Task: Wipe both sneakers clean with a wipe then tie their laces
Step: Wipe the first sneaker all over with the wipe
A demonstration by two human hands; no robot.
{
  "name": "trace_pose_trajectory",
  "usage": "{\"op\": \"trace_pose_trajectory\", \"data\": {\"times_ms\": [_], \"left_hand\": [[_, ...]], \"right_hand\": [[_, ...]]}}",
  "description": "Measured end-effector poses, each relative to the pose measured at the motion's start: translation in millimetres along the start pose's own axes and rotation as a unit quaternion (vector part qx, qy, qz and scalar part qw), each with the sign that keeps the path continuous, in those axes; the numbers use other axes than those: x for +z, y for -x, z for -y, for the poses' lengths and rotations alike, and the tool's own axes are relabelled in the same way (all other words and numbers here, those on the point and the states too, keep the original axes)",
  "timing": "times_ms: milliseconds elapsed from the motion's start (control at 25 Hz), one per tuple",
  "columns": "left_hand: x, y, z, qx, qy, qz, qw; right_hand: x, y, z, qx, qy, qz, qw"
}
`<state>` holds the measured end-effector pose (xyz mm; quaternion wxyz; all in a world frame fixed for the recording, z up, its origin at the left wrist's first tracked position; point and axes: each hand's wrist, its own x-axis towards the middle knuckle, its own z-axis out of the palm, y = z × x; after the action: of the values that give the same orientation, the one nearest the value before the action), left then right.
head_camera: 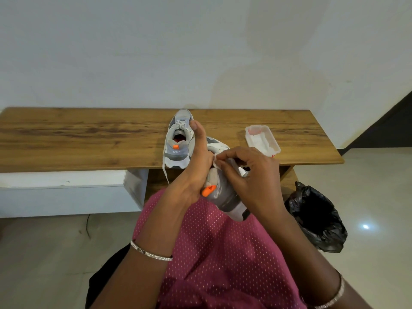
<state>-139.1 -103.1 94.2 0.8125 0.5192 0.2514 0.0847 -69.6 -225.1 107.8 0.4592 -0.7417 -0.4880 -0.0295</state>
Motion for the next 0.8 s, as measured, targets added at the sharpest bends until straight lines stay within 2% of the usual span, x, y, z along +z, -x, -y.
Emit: {"op": "trace_pose_trajectory", "data": {"times_ms": [240,400,560,800], "left_hand": [[-13.3,-8.6,1.6,-0.061,0.001,-0.008,0.998],[-18.6,-7.0,-0.9,-0.061,-0.031,-0.017,0.998],[-14.8,-3.6,4.0,-0.067,-0.070,0.024,0.995],[-20.1,-7.8,5.4,-0.080,-0.006,0.006,0.997]], "right_hand": [[0.0,39.0,14.6,-0.050,-0.017,0.001,0.999],[-2.6,50.3,-0.7,-0.082,0.061,0.009,0.995],[-4.7,29.9,-18.4,-0.033,0.086,-0.054,0.994],[-0.1,61.2,-0.9,-0.074,0.101,-0.028,0.992]]}}
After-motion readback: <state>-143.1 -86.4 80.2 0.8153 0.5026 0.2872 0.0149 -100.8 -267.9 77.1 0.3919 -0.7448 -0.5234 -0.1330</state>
